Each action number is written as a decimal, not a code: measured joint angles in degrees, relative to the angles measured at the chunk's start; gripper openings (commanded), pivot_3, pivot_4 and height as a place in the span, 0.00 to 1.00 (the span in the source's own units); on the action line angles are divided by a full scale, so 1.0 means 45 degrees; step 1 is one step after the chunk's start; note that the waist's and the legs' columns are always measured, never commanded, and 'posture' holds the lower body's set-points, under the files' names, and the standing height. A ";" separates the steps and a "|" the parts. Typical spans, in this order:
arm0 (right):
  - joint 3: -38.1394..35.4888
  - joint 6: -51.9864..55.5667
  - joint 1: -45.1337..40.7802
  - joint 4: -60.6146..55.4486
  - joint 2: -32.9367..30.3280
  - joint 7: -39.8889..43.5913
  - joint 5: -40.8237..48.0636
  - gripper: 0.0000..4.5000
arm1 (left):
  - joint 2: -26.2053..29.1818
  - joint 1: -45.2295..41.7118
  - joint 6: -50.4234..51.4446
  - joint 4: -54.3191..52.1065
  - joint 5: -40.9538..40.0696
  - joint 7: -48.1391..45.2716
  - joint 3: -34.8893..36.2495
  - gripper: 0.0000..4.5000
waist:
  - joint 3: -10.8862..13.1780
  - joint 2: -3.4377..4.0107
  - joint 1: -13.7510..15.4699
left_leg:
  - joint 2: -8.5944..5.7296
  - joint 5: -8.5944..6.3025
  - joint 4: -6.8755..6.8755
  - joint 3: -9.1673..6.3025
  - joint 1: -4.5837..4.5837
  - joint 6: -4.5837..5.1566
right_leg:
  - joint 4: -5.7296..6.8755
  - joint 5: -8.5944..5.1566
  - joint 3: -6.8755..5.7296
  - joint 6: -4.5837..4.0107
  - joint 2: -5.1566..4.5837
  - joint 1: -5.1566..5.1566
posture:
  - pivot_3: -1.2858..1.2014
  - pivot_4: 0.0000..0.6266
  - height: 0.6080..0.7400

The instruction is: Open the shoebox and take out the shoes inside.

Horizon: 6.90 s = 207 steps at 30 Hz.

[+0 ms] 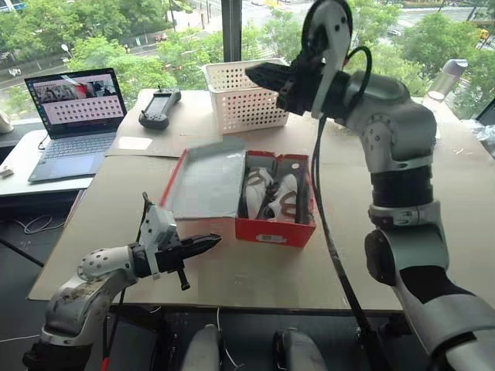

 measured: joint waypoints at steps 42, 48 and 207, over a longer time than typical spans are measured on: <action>0.3961 0.4810 0.0683 0.2131 -0.0846 0.0049 -0.1673 0.92 | 0.1455 -0.4356 -0.0387 0.3715 0.0458 -0.2664 -0.0609 0.00 | -0.0003 -0.0008 -0.0287 | 0.0036 0.0012 -0.0010 0.0039 -0.0059 0.0032 | 0.0045 0.0059 0.0084 0.0040 0.0081 -0.0123 | 0.52 0.24 0.95; 0.3928 0.4453 0.0826 0.2422 -0.0800 0.0054 -0.1874 0.92 | 0.1329 -0.4176 -0.0314 0.3504 0.0415 -0.2433 -0.0577 0.00 | -0.0004 -0.0009 -0.0301 | 0.0039 0.0012 -0.0009 0.0038 -0.0049 0.0032 | 0.0054 0.0054 0.0086 0.0049 0.0086 -0.0120 | 0.52 0.24 0.95; -0.3263 -0.2701 0.2373 1.1958 -0.3586 -0.6946 -0.2765 1.00 | 0.1088 -0.4061 0.0280 0.3053 0.0105 -0.1261 -0.0562 0.00 | -0.0098 -0.0151 -0.0266 | -0.0025 0.0011 -0.0013 0.0076 0.0120 0.0052 | -0.0041 0.0038 0.0308 0.0053 0.0112 0.0080 | 0.52 0.24 0.95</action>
